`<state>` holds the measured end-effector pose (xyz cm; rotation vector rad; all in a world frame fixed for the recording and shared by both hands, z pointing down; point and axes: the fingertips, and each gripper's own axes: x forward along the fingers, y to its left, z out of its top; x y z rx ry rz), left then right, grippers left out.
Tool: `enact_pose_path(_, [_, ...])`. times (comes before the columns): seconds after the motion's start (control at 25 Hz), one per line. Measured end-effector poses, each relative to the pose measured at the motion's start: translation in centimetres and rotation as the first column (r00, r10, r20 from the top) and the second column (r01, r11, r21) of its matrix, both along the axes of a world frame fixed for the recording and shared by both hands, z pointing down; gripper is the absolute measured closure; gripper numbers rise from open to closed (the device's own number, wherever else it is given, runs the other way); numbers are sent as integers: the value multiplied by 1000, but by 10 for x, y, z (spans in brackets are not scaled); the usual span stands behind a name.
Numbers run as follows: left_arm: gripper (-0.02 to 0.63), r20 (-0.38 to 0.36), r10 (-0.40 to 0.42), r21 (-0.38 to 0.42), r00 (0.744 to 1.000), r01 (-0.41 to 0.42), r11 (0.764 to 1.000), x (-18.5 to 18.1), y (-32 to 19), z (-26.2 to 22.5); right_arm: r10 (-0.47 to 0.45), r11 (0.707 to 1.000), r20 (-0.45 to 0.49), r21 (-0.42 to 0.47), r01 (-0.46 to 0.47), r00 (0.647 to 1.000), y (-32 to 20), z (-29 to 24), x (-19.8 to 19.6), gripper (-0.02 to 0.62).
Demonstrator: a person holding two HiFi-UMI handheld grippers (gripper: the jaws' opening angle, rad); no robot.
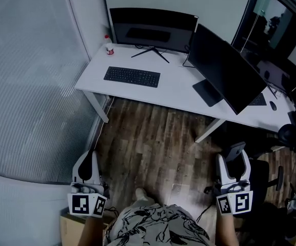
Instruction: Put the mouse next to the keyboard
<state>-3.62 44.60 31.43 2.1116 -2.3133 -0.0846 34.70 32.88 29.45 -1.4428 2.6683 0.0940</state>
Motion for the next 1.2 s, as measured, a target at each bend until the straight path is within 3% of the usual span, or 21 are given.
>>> enact_pose_path(0.4, [609,8,64,-13,998,-64,998,-47,-35,8,72,997,-25,-15,-73,997,-5,5,-36,291])
enact_pose_path(1.2, [609,18,68,-5,998,-68,998,-59,-146,10,65,998,-5,22,-65,998,-118,10,-58,291])
